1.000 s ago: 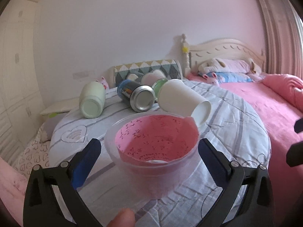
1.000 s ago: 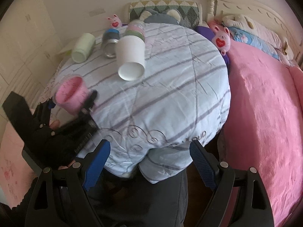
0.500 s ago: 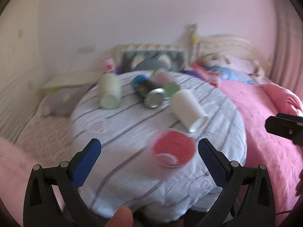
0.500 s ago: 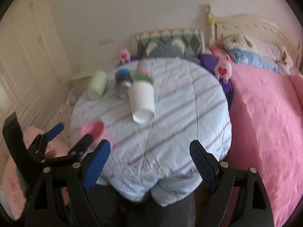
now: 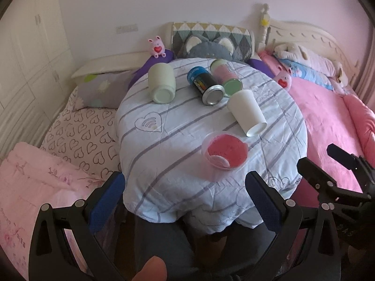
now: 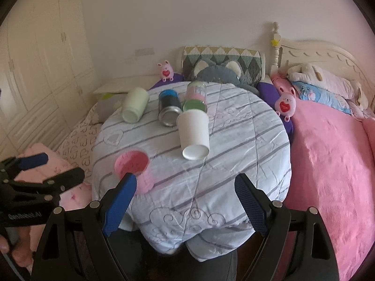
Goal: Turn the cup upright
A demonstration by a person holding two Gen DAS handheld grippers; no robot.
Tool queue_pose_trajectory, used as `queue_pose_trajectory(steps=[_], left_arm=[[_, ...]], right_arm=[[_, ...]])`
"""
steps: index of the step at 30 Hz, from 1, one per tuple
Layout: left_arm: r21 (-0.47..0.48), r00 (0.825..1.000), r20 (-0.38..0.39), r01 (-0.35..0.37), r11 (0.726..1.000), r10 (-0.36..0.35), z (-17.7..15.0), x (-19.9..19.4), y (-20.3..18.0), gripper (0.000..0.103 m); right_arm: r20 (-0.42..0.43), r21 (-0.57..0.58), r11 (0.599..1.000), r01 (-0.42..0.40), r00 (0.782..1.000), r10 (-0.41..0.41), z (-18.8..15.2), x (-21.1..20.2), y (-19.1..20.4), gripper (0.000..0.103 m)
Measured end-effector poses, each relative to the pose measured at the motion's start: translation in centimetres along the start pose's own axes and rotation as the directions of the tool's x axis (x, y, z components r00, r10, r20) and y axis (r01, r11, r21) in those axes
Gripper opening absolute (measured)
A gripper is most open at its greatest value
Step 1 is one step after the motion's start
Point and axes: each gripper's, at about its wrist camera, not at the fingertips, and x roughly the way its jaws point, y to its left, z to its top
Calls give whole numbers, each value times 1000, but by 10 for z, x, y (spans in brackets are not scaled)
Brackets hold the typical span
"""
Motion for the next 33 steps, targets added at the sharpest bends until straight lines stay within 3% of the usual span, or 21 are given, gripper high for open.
queue_pose_trajectory(steps=[33], left_arm=[[-3,1000,-21,3,1000,-4,-2,-3,-3,103]], right_arm=[[-8,16,1000,0,1000,0,0,-2,-7,87]])
